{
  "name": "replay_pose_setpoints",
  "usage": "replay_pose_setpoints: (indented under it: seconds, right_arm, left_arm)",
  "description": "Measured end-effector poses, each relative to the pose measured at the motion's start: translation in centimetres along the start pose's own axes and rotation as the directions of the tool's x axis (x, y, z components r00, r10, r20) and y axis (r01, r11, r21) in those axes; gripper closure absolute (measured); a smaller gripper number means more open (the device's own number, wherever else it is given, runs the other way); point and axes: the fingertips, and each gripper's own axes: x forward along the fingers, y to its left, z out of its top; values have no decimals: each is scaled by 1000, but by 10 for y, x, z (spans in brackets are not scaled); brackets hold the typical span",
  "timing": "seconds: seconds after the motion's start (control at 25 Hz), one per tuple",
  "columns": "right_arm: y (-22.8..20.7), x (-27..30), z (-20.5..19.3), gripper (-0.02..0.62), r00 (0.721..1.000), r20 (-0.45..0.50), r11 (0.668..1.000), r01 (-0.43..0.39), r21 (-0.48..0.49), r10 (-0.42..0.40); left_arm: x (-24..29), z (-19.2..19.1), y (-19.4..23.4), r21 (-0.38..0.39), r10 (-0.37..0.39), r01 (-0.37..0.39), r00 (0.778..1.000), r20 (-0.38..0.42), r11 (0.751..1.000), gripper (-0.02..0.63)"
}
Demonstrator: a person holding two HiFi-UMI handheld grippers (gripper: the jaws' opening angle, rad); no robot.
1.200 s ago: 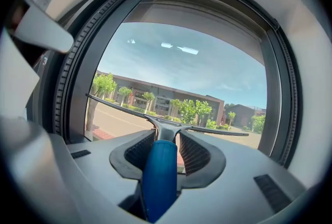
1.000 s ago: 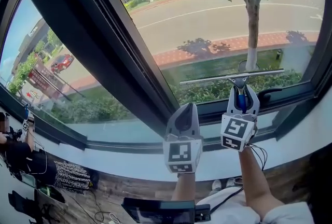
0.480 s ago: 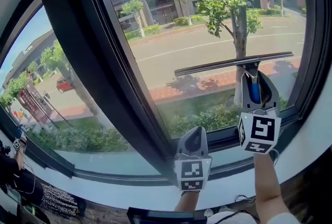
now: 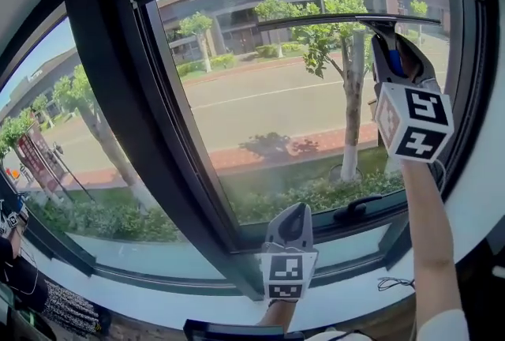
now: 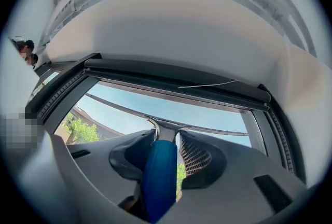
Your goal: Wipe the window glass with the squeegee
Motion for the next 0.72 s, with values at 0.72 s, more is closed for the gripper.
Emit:
replay_pose_setpoints:
  seconds: [0.72]
  right_arm:
    - [-42, 87, 20, 446, 999, -50, 999, -12, -52, 10]
  left_arm:
    - [18, 18, -20, 15, 8, -9, 999, 32, 1000, 604]
